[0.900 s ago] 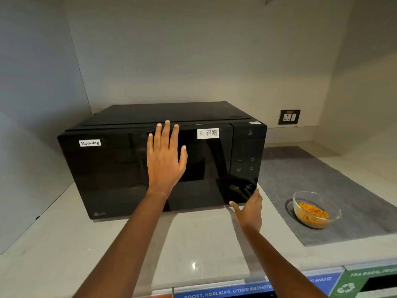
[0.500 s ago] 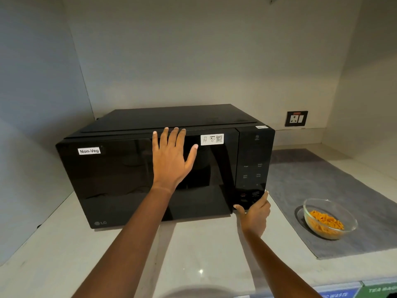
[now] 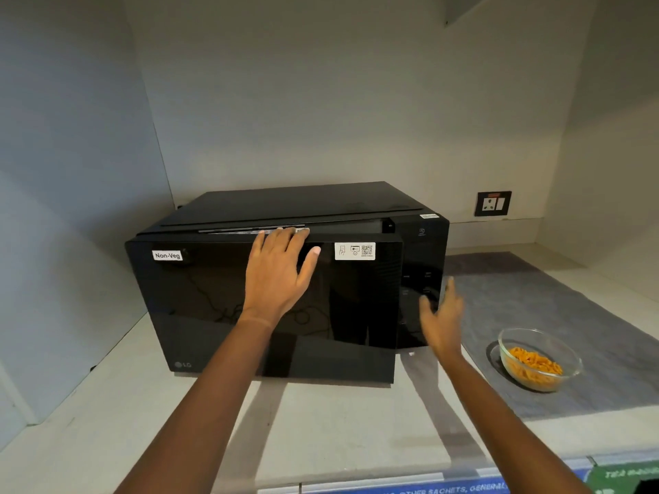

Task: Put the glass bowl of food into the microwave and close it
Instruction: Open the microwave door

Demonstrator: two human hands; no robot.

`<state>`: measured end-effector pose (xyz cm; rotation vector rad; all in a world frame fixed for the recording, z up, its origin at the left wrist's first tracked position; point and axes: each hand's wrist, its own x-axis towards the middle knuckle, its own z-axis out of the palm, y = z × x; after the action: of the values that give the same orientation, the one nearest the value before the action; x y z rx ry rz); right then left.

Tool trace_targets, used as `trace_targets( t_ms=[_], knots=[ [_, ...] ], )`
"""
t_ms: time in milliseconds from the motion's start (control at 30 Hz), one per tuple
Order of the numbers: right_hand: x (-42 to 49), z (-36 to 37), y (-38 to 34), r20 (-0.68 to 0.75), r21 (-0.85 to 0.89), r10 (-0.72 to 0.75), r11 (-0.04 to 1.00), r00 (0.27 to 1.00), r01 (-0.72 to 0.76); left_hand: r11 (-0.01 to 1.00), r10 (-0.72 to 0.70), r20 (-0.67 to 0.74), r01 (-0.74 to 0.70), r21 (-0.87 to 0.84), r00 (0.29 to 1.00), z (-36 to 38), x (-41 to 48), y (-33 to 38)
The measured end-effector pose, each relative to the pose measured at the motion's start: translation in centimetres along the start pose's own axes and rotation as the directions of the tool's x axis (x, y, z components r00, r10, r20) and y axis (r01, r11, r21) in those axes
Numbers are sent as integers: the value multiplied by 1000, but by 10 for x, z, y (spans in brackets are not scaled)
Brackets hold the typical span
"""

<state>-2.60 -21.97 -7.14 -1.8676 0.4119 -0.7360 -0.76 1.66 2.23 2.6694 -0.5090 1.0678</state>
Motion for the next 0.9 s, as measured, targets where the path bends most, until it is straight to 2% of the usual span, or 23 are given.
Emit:
trace_targets(
  t_ms=[67,133,233,333,433,700,800,900],
  knots=[
    [-1,-16,-40,-28,32,-217,975,976,218,999,-46,-1,46,9,999,-7,-3,-8],
    [-4,-27,-81,7,3,-438,899,899,438,995,-98,14,98,32,995,-14,-5,-17],
    [-10,-30,-128,268,-179,-604,734,750,655,983,-183,37,182,31,982,-25,-11,-29],
    [-17,-21,-149,593,-393,-490,516,639,761,972,-231,90,226,57,969,-33,-17,-36],
    [-25,-16,-153,699,-489,-361,387,617,782,971,-239,142,235,40,961,-41,-20,-37],
    [-74,-35,-166,743,-506,-302,331,598,796,961,-257,197,271,-49,946,-63,-36,-37],
    [-97,-42,-182,797,-475,-219,348,563,808,960,-258,198,274,-58,946,-73,-45,-40],
    [-118,-42,-202,859,-405,-139,405,493,819,963,-242,204,260,-68,949,-85,-54,-46]
  ],
)
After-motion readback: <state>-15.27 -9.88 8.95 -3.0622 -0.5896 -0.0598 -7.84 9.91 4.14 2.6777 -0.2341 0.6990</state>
